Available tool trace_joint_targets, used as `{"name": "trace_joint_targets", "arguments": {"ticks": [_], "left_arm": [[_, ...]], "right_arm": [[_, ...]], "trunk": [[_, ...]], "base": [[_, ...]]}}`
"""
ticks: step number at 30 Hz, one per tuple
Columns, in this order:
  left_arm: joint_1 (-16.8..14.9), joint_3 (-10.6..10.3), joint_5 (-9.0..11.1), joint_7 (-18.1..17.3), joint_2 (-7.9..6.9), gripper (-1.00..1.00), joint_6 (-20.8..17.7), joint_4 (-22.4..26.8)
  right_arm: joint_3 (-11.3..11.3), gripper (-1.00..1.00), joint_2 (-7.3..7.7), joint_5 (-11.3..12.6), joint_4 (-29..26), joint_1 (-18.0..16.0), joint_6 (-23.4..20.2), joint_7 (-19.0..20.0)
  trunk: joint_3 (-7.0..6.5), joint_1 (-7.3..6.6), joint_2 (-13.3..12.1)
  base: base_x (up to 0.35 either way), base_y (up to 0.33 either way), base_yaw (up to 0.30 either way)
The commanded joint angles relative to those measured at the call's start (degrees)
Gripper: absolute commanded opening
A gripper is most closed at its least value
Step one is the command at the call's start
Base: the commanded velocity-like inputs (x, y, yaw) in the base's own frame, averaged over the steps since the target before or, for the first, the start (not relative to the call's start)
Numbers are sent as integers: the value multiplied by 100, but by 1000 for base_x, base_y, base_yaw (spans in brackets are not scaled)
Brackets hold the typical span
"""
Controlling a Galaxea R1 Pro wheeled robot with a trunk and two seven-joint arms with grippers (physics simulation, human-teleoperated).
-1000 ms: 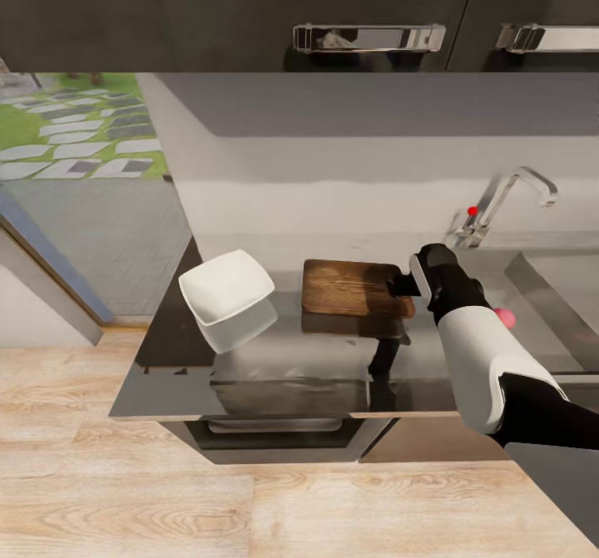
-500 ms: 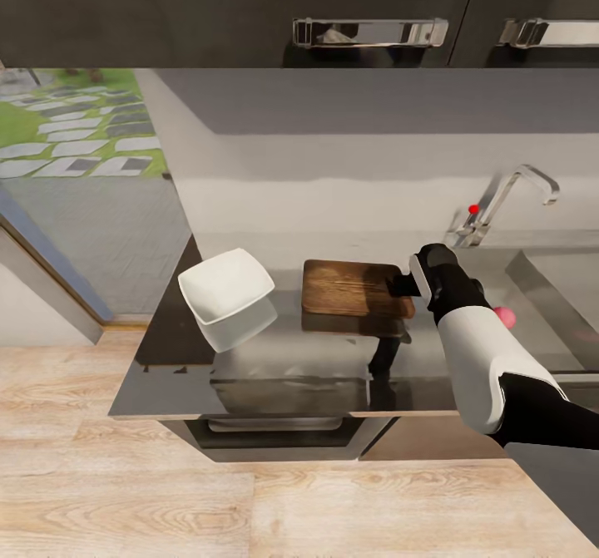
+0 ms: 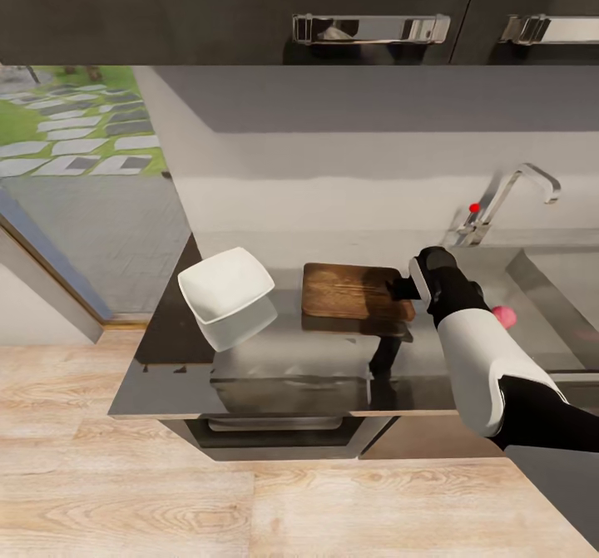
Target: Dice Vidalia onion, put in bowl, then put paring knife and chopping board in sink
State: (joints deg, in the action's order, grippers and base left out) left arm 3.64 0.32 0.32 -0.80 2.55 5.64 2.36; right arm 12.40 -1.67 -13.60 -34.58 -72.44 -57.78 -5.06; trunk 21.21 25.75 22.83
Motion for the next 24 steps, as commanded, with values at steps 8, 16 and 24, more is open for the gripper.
{"name": "trace_joint_targets", "arguments": {"ticks": [8, 16, 24], "left_arm": [[5, 3, 3, 13, 0, 100, 0, 10], [3, 3, 3, 18, -8, 100, -1, 10], [2, 3, 3, 18, -9, 100, -1, 10]], "right_arm": [[35, -100, -9, -19, -4, 18, -14, -5], [35, -100, -9, -20, -4, 20, -14, -6], [35, -100, -9, -20, 40, 20, -14, -6]], "trunk": [[9, 3, 9], [9, 3, 9], [14, 3, 9]], "base": [[-6, 0, 0], [-35, 0, 0], [-1, 0, 0]]}}
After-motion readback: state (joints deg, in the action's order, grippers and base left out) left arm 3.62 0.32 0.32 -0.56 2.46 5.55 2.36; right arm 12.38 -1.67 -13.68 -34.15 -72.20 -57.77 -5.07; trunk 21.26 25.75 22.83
